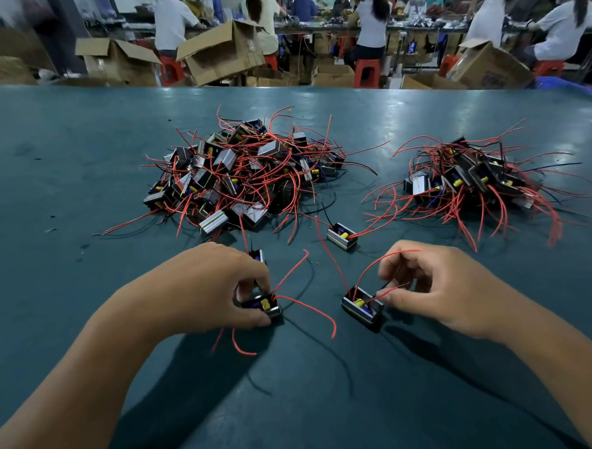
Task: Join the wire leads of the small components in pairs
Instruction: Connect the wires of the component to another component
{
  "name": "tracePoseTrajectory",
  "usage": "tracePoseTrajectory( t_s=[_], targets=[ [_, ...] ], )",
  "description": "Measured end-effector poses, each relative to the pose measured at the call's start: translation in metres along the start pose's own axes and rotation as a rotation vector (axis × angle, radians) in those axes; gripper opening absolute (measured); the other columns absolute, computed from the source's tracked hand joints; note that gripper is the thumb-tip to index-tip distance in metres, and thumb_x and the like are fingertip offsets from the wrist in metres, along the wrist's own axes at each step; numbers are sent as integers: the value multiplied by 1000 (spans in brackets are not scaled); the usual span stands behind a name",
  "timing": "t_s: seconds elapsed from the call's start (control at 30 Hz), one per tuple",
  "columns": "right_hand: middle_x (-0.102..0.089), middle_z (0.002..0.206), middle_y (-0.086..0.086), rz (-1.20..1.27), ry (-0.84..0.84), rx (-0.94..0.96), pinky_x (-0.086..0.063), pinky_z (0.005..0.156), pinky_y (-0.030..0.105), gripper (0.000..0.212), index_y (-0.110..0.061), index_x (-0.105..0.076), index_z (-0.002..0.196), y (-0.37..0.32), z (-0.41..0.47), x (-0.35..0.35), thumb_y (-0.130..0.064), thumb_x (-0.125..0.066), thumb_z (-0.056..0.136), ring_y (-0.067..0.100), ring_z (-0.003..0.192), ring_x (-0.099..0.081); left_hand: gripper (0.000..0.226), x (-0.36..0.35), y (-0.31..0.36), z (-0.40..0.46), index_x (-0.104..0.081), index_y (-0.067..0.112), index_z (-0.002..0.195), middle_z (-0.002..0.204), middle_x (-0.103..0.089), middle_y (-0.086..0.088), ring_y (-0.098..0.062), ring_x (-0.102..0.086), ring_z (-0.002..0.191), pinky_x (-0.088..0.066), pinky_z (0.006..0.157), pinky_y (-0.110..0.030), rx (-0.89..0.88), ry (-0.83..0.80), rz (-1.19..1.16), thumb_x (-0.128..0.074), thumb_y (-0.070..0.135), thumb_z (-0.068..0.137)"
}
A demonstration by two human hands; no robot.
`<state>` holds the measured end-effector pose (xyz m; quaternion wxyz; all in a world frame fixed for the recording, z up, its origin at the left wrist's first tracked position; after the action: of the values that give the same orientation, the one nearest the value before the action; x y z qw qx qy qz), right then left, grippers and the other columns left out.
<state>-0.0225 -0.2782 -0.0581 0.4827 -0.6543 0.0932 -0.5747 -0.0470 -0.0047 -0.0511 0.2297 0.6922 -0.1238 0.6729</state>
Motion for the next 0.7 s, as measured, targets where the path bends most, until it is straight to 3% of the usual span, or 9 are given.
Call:
tracePoseTrajectory(
  t_s=[0.1, 0.23, 0.3, 0.47, 0.53, 0.6, 0.63, 0.67, 0.7],
  targets=[
    [-66, 72, -6, -58, -1, 27, -41, 57, 12, 15, -29, -62, 85, -2, -2, 3, -30, -77, 83, 2, 58, -54, 53, 0, -7, -2, -63, 42, 107, 91, -62, 22, -1, -55, 89, -43, 83, -29, 73, -23, 85, -56, 81, 72],
    [-63, 68, -5, -106, 12, 35, -40, 54, 15, 13, -28, -64, 83, -2, -4, 4, -37, -73, 84, 3, 54, -49, 82, 6, -16, -2, -61, 41, 106, 97, -61, 26, -2, -53, 98, -30, 86, -30, 168, 34, 127, -17, 98, 67],
    [-63, 67, -6, -97, -7, 41, -39, 54, 14, 13, -27, -65, 82, -4, -5, 3, -37, -72, 84, 3, 54, -49, 74, 8, -26, -3, -61, 40, 107, 100, -63, 22, -8, -53, 104, -28, 93, -33, 283, 75, 177, -15, 89, 76],
    [-65, 73, -7, -90, -54, 67, -45, 58, 22, 9, -27, -67, 84, -11, -8, 2, -35, -69, 88, 8, 59, -54, 32, 12, -39, -9, -64, 35, 103, 101, -66, 12, -16, -55, 112, -19, 101, -40, 511, 128, 277, -43, 58, 98],
    [-65, 71, -4, -83, -30, 63, -47, 60, 29, 11, -27, -67, 83, -12, -8, 2, -36, -70, 87, 14, 60, -55, 25, 26, -27, -7, -67, 29, 91, 89, -66, 10, -19, -59, 99, -26, 95, -40, 429, 346, 203, -51, 46, 100],
    [-64, 66, -1, -71, 20, 58, -46, 59, 32, 14, -26, -66, 79, -13, -8, 0, -36, -72, 85, 16, 58, -55, 23, 45, 2, -11, -67, 18, 82, 79, -65, 5, -23, -58, 83, -39, 83, -37, 139, 666, 36, -57, 30, 98],
    [-63, 64, -1, -67, 52, 65, -46, 57, 32, 15, -25, -66, 76, -15, -8, -4, -36, -72, 85, 15, 56, -54, 20, 53, 18, -14, -66, 15, 81, 77, -63, 4, -20, -56, 77, -43, 76, -34, -15, 734, -79, -59, 26, 96],
    [-63, 62, -2, -63, 79, 79, -45, 55, 31, 16, -25, -66, 74, -17, -9, -8, -36, -73, 84, 12, 54, -53, 18, 55, 33, -17, -66, 15, 82, 76, -61, 4, -17, -55, 72, -44, 69, -29, -151, 685, -254, -60, 25, 95],
    [-63, 61, -4, -57, 88, 97, -44, 54, 28, 16, -26, -66, 74, -20, -10, -13, -35, -74, 84, 9, 52, -53, 15, 53, 48, -17, -65, 17, 83, 75, -61, 5, -12, -55, 68, -44, 64, -25, -245, 520, -465, -61, 25, 95]
  ],
)
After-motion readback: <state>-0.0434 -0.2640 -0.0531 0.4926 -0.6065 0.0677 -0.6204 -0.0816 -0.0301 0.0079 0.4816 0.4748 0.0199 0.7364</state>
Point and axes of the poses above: each hand's wrist, its own z-axis towards the middle knuckle, its own x-axis out of the back of the hand, y = z × x, the point moved 5 cm from there along z, towards the middle knuckle
